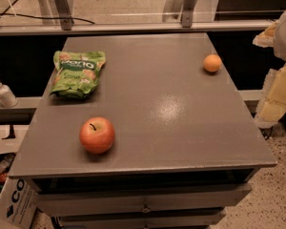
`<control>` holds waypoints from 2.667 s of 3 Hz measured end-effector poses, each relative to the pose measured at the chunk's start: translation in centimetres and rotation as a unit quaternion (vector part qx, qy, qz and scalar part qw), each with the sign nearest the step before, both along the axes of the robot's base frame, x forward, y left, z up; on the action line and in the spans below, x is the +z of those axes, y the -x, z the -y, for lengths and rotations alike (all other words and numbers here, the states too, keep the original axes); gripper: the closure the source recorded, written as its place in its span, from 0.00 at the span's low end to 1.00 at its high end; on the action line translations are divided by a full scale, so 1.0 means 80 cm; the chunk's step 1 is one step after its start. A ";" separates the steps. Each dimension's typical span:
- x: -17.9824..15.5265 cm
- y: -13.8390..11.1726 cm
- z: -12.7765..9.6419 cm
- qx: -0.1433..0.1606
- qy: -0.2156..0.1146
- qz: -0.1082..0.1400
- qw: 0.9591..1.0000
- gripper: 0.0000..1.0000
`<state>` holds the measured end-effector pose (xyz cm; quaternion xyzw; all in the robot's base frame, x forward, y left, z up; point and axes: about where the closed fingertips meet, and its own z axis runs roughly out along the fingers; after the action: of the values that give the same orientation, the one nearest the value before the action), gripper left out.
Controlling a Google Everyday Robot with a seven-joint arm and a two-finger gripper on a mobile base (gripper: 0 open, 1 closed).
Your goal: Move orange near green rice chip bag
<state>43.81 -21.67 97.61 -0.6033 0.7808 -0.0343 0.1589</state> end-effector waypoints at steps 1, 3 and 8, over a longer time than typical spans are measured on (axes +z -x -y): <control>0.000 0.000 0.000 0.000 0.000 0.000 1.000 0.00; -0.027 -0.044 0.005 -0.004 -0.083 0.019 0.996 0.00; -0.153 -0.246 0.080 -0.127 -0.153 0.029 0.980 0.00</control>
Offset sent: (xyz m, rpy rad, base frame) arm 0.0076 -0.0029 -0.0270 0.1750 0.0011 0.0160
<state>63.53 -28.09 85.37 -0.4666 0.8420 0.0481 0.2664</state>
